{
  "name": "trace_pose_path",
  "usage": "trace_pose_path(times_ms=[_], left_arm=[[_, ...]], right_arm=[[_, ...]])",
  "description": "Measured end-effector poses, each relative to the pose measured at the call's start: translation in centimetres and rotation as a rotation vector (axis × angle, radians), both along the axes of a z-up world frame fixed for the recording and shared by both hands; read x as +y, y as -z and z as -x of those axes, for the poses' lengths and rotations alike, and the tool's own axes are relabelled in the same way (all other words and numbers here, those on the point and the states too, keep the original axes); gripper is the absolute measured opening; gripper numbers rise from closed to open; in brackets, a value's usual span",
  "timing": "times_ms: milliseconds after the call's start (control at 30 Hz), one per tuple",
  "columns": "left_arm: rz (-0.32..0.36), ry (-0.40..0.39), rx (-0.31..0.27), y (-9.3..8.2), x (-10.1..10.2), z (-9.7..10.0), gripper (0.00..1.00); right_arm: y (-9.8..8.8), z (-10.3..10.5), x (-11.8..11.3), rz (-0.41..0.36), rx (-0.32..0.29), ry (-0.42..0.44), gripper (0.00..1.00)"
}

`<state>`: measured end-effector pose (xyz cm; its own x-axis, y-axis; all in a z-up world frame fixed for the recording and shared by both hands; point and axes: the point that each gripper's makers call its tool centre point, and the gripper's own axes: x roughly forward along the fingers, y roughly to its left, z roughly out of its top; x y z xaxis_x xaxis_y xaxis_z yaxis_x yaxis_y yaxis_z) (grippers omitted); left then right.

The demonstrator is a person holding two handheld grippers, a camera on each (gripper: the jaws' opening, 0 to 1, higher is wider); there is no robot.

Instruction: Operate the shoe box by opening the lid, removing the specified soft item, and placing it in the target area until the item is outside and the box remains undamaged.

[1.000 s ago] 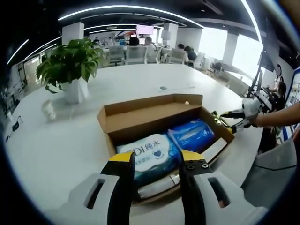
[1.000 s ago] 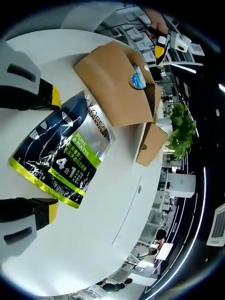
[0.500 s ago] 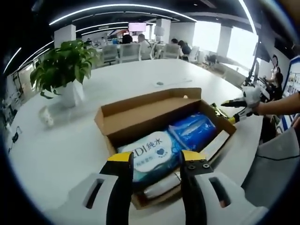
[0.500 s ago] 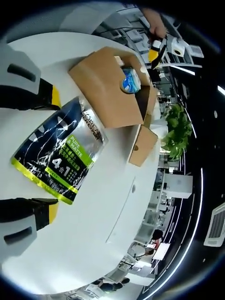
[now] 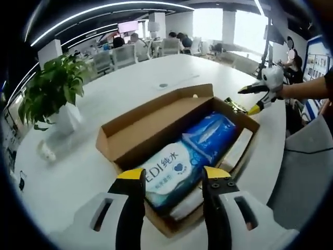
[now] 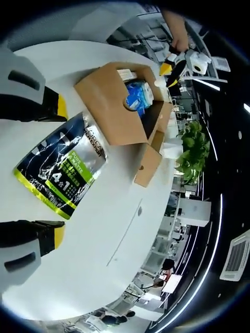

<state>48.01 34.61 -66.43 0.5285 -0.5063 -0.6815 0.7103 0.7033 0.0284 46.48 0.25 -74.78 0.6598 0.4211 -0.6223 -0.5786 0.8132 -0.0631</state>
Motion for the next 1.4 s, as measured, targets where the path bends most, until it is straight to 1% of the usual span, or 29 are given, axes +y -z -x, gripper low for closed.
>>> trace_pose_path(times_ms=[167, 367, 467, 500, 533, 633, 700, 767, 867, 933, 1000, 1067, 1233, 1267, 1367, 1400], left_arm=[[-0.049, 0.055, 0.009, 0.6, 0.0, -0.2, 0.45], [-0.112, 0.133, 0.014, 1.4, -0.3, -0.4, 0.46], [-0.137, 0.163, 0.024, 2.0, -0.3, -0.6, 0.46], [-0.146, 0.170, 0.027, 2.2, -0.3, -0.6, 0.46], [-0.172, 0.178, 0.018, 2.4, -0.2, -0.8, 0.47], [-0.184, 0.190, 0.021, 2.8, -0.4, -1.0, 0.49], [-0.195, 0.211, 0.030, 3.2, -0.6, -1.0, 0.50], [-0.229, 0.242, 0.032, 3.7, -0.5, -1.1, 0.50], [-0.236, 0.262, 0.044, 4.0, -0.8, -1.2, 0.50], [-0.245, 0.295, 0.052, 4.3, -1.1, -1.2, 0.51], [-0.272, 0.319, 0.059, 4.6, -1.0, -1.4, 0.52], [-0.300, 0.338, 0.052, 4.8, -0.9, -1.7, 0.52], [-0.302, 0.364, 0.076, 5.1, -0.8, -2.1, 0.56], [-0.310, 0.372, 0.088, 5.4, -0.6, -2.1, 0.56], [-0.320, 0.401, 0.097, 5.7, -0.3, -1.9, 0.56], [-0.334, 0.421, 0.106, 6.0, -0.1, -1.7, 0.56]], right_arm=[[-1.1, 0.1, 0.5, -0.006, -0.002, -0.033, 0.78], [-2.4, 0.4, 1.7, -0.006, -0.003, -0.090, 0.78], [-3.3, 0.6, 2.4, -0.003, -0.012, -0.116, 0.75], [-3.5, 0.6, 2.6, -0.005, -0.014, -0.122, 0.75], [-3.9, 0.6, 2.9, -0.010, -0.016, -0.134, 0.76], [-4.4, 0.8, 3.7, -0.015, -0.018, -0.157, 0.76], [-4.6, 1.0, 4.3, -0.017, -0.015, -0.178, 0.77], [-4.7, 1.4, 4.8, -0.010, -0.009, -0.206, 0.77], [-4.9, 1.8, 5.6, -0.009, -0.005, -0.236, 0.77], [-5.1, 1.9, 6.1, -0.014, -0.007, -0.246, 0.78], [-5.3, 2.0, 6.5, -0.022, -0.007, -0.252, 0.78], [-5.6, 2.0, 6.9, -0.029, -0.009, -0.259, 0.78], [-5.7, 2.0, 7.4, -0.034, -0.005, -0.273, 0.78], [-5.7, 1.9, 7.5, -0.035, -0.005, -0.272, 0.78], [-6.0, 2.0, 7.7, -0.040, -0.009, -0.272, 0.78], [-6.0, 2.0, 7.9, -0.039, -0.010, -0.277, 0.78]])
